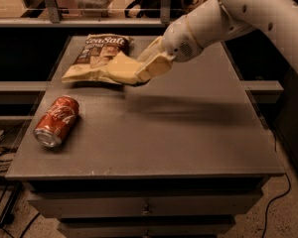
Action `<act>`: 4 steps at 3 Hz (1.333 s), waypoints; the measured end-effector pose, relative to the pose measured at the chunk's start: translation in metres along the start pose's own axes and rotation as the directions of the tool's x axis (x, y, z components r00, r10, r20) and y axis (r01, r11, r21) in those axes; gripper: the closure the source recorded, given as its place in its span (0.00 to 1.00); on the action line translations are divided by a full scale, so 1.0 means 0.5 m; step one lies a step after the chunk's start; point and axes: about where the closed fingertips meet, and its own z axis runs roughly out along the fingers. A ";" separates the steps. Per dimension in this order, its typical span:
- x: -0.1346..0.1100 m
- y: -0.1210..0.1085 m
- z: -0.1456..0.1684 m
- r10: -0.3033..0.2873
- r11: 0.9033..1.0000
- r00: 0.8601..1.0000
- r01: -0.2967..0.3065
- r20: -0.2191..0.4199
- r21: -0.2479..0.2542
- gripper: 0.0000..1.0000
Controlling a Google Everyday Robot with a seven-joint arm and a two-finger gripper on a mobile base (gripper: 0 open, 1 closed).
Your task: Move sponge near coke can
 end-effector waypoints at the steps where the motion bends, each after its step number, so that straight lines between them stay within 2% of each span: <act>1: -0.011 0.098 0.061 0.009 0.991 0.999 -0.002 0.053 -0.134 0.65; 2: -0.017 0.170 0.098 0.037 0.976 0.996 -0.018 0.086 -0.217 0.41; 3: -0.023 0.208 0.113 0.056 0.972 0.994 -0.033 0.097 -0.231 0.18; 4: -0.029 0.236 0.124 0.071 0.970 0.992 -0.043 0.106 -0.239 0.00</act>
Offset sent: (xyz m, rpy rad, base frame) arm -0.1164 0.0684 -0.0471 0.1347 0.2321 0.2154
